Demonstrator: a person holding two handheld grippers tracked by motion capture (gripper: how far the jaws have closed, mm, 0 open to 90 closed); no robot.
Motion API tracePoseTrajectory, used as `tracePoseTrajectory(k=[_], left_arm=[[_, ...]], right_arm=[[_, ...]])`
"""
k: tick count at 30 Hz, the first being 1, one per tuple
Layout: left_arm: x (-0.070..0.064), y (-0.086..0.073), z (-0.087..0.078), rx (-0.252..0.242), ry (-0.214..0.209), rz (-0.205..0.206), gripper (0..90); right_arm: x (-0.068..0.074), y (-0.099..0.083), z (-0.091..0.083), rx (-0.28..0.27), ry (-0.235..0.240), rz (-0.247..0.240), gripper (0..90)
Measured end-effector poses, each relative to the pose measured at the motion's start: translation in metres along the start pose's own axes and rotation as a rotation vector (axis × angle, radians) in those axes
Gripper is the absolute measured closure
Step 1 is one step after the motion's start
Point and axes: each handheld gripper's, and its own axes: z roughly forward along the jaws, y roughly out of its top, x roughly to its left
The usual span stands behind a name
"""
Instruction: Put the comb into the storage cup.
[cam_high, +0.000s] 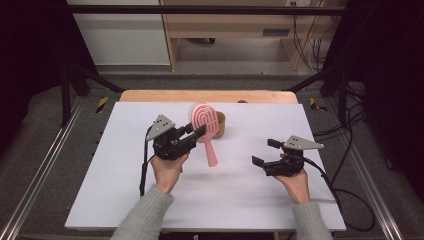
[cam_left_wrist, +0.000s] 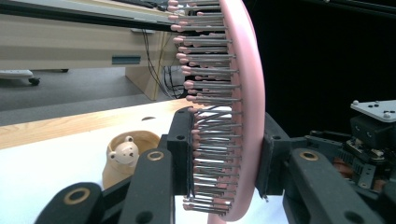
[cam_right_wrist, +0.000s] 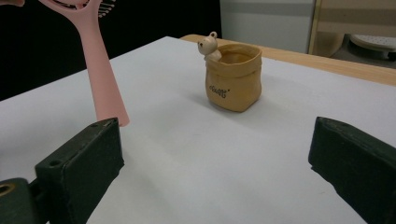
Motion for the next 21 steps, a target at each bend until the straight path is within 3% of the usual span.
tracePoseTrajectory(k=[11,21], left_arm=[[0.007,0.007,-0.004,0.0,0.014,0.011,64.4],[0.013,0.015,-0.006,0.004,0.029,0.022,64.4]], right_arm=[[-0.011,-0.01,-0.016,-0.022,-0.01,0.031,2.1],[-0.019,-0.019,-0.025,-0.016,-0.041,0.023,1.9]])
